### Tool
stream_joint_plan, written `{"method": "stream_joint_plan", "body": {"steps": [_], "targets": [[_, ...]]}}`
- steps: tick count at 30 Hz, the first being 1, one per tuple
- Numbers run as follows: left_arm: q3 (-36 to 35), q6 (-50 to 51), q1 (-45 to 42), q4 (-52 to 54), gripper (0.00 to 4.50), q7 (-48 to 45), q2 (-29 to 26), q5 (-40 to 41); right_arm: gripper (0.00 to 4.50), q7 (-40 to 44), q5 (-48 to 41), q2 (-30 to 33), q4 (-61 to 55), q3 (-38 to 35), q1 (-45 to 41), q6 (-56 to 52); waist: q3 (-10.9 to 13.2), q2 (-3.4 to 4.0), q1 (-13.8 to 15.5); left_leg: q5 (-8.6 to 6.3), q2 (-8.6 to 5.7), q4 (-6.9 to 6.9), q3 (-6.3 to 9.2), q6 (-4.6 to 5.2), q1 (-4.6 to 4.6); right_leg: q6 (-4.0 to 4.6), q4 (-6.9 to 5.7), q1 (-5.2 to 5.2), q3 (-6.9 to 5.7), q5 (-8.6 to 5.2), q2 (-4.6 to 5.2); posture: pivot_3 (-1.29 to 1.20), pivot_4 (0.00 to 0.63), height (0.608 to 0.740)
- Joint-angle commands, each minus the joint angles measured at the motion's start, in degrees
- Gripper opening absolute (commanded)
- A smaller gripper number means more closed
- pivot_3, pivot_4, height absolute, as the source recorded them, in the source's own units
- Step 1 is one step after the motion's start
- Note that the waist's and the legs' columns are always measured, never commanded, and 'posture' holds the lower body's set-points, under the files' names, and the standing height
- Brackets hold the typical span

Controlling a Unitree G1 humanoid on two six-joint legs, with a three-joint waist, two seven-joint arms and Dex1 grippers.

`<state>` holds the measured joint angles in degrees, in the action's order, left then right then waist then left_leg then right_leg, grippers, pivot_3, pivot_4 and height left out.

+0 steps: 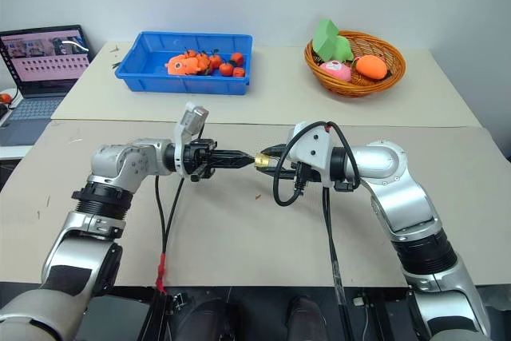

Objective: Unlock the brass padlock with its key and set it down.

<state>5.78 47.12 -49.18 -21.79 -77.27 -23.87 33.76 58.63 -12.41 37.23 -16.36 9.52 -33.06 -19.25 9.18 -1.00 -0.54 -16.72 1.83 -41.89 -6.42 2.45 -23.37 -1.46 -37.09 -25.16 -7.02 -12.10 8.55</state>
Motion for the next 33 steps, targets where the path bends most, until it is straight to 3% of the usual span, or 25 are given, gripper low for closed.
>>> {"method": "stream_joint_plan", "body": {"steps": [1,8,16,19,29,33], "targets": [[-0.1,-3.6,-0.8,3.3,0.08,0.3,1.4,-0.4,0.91,1.2,-1.3,-0.7,-3.0,1.5,0.0,0.2,0.0,0.00,0.0,0.00,0.00,0.00,0.00,0.00,0.01,0.00,0.00,0.00,0.00,0.00,0.00,0.00,0.150,0.692],[0.7,-5.8,0.3,4.6,0.08,-0.1,1.5,-2.2,0.91,1.4,-1.5,-0.6,-2.8,1.6,0.1,0.2,0.0,0.00,-0.1,0.00,0.01,0.00,0.00,0.00,0.01,0.00,0.00,0.00,0.00,0.00,0.00,0.00,0.150,0.692],[-0.5,7.8,-3.4,1.0,0.08,0.4,0.5,0.8,0.91,1.4,-1.3,-0.5,-2.6,1.8,0.1,0.4,0.0,0.00,0.0,0.00,0.01,0.00,0.02,0.01,0.00,0.00,-0.01,0.00,0.00,0.00,0.00,0.00,0.150,0.692],[-1.3,10.9,-4.6,0.3,0.76,0.1,0.4,1.5,0.91,1.4,-1.2,-0.5,-2.6,1.8,0.2,0.5,0.0,-0.01,-0.1,0.00,0.02,0.01,0.03,0.01,0.00,-0.01,-0.01,0.00,0.00,0.00,0.00,0.00,0.150,0.692],[-0.4,17.2,-7.5,-4.2,4.47,-0.7,-0.4,1.5,0.91,1.2,-0.8,-0.6,-2.0,1.9,0.0,0.7,0.0,-0.01,-0.1,0.00,0.01,0.00,0.02,0.01,0.02,-0.01,-0.01,-0.01,0.00,0.00,-0.01,0.00,0.150,0.692],[0.9,19.6,-8.4,-6.0,4.47,-0.5,-1.1,0.4,0.91,1.1,-0.7,-0.6,-1.9,1.9,-0.1,0.7,0.0,-0.01,-0.1,0.00,0.01,0.01,0.02,0.01,0.00,-0.01,-0.02,-0.01,0.00,0.00,-0.01,0.00,0.150,0.692]]}}
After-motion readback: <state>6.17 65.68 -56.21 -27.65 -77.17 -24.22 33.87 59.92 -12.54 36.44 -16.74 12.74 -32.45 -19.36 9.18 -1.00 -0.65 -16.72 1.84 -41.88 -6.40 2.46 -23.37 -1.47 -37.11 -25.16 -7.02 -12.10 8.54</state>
